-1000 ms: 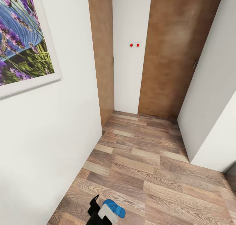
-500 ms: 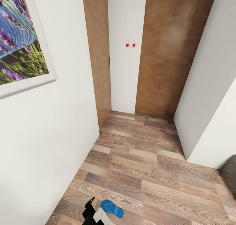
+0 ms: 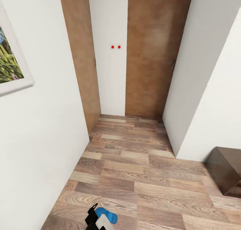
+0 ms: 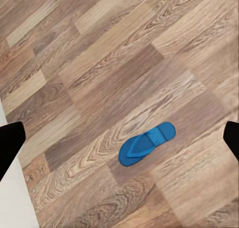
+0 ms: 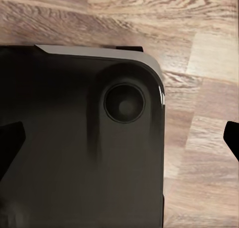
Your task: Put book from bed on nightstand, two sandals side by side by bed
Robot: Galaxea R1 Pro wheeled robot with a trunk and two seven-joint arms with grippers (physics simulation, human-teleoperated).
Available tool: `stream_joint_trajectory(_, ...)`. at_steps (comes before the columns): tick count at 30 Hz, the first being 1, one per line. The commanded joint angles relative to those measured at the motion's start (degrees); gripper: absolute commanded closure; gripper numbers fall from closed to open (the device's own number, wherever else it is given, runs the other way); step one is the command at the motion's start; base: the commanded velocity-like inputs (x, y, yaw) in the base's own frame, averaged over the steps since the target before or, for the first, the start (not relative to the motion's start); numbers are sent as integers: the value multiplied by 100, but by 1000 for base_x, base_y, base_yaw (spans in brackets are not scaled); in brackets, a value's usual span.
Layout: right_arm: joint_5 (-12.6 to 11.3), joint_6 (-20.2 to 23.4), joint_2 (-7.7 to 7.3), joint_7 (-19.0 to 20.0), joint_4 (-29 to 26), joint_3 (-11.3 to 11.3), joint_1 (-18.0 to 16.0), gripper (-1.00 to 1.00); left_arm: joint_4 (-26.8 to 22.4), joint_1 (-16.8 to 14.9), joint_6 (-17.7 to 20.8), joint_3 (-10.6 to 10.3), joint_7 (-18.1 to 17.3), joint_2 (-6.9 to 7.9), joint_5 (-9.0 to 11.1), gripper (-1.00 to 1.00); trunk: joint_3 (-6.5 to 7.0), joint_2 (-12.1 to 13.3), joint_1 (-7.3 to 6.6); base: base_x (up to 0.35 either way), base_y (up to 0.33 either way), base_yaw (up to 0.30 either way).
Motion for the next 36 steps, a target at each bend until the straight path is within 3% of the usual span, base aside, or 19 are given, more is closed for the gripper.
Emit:
stream_joint_trajectory(1, -6, -13, 0, -12, -1, 12, -1, -100, -11, 3, 25, 13, -264, 5, -55, -100, -3, -2, 0, 0, 0, -281)
stream_joint_trajectory(4, -6, -13, 0, -12, -1, 12, -1, -100, -1, 1, 4, 89, -1168, 67, -56, -100, -1, -2, 0, 0, 0, -275)
stream_joint_trajectory(6, -5, -13, 0, -12, -1, 12, -1, -100, 0, -4, -12, 187, -1757, 225, -58, -100, -1, -2, 0, 0, 0, -223)
stream_joint_trajectory(7, -4, -13, 0, -12, -1, 12, -1, -100, -2, -25, -40, 274, -2282, 417, -54, -100, -1, -2, 0, 0, 0, -118)
stream_joint_trajectory(10, -4, -13, 0, -12, -1, 12, -1, -100, -28, -155, -58, 337, -2978, 632, -46, -100, -1, -2, 0, 0, 0, -64)
stream_joint_trajectory(13, -5, -13, 0, -12, 1, 12, -1, -100, -41, -359, -39, 379, -3430, 711, -45, -100, -1, -2, 0, 0, 0, -17)
stream_joint_trajectory(17, -6, -13, 0, -12, 0, 12, -1, -100, -163, -522, 69, 626, -3555, 697, -37, -100, -1, -2, 0, 0, 0, -4)
stream_joint_trajectory(20, -6, -13, 0, -12, -1, 12, -1, -100, -455, -559, 602, 958, -3552, 620, -42, -100, -1, -2, 0, 0, 0, -1)
stream_joint_trajectory(22, -6, -13, 0, -12, -1, 12, -1, -100, -764, -571, 1112, 1154, -3406, 585, -43, -100, -1, -2, 0, 0, 0, 0)
stream_joint_trajectory(26, -6, -13, 0, -12, -1, 12, -1, -100, -1230, -581, 1472, 1392, -2945, 554, -5, -100, -1, -2, 0, 0, 0, 0)
stream_joint_trajectory(28, -6, -13, 0, -12, -1, 12, -1, -100, -1370, -586, 1540, 1634, -2796, 550, 87, -100, -1, -2, 0, 0, 0, 0)
stream_joint_trajectory(30, -6, -13, 0, -12, -1, 12, -1, -100, -1414, -590, 1552, 1745, -2739, 548, 95, -100, -1, -2, 0, 0, 0, 0)
stream_joint_trajectory(36, -3, -13, 0, -12, -1, 12, -1, -100, -1392, -605, 1282, 1851, -2752, 609, -62, -100, -1, -2, 0, 0, 0, 0)
